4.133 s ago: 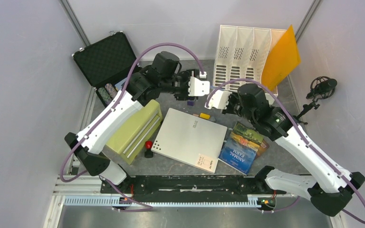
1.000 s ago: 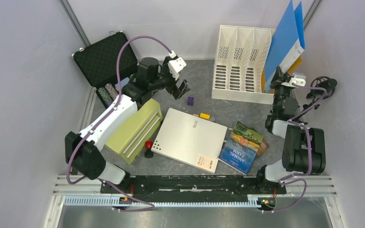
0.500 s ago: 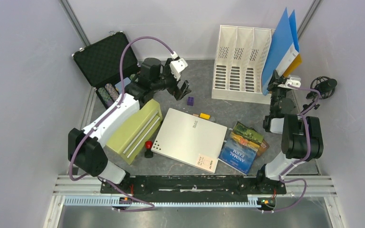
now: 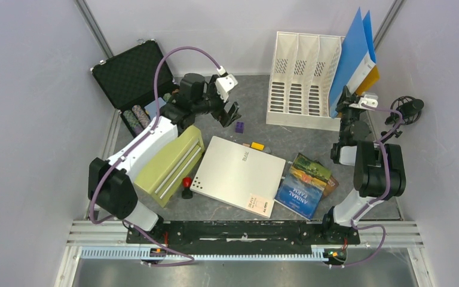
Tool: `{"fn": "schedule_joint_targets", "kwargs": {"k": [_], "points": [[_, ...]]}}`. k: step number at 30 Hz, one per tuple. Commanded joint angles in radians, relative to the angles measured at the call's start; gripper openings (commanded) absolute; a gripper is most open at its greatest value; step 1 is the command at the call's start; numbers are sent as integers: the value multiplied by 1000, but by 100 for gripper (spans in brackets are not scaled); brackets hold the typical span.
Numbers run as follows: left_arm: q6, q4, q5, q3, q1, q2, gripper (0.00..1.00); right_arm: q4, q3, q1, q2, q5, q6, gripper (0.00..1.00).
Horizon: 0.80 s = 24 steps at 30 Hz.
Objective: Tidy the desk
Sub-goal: Place the folder in the storage box.
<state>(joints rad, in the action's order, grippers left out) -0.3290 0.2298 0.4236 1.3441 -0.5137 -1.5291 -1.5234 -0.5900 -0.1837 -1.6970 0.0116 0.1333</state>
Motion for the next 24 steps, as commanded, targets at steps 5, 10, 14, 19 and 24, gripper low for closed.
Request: {"fn": "schedule_joint_targets", "kwargs": {"k": [5, 10, 14, 19, 24], "points": [[36, 1, 30, 61, -3, -38, 100, -236, -18, 0, -38, 4, -42, 0], [40, 6, 34, 62, -3, -45, 100, -255, -20, -2, -47, -4, -44, 0], [33, 9, 34, 61, -3, -47, 100, -279, -4, -2, -27, -5, -44, 0], [39, 10, 41, 64, -4, -61, 100, -279, -4, -2, 2, -39, -44, 0], [36, 13, 43, 63, -3, -70, 100, -278, 2, -2, 33, -51, -55, 0]]}}
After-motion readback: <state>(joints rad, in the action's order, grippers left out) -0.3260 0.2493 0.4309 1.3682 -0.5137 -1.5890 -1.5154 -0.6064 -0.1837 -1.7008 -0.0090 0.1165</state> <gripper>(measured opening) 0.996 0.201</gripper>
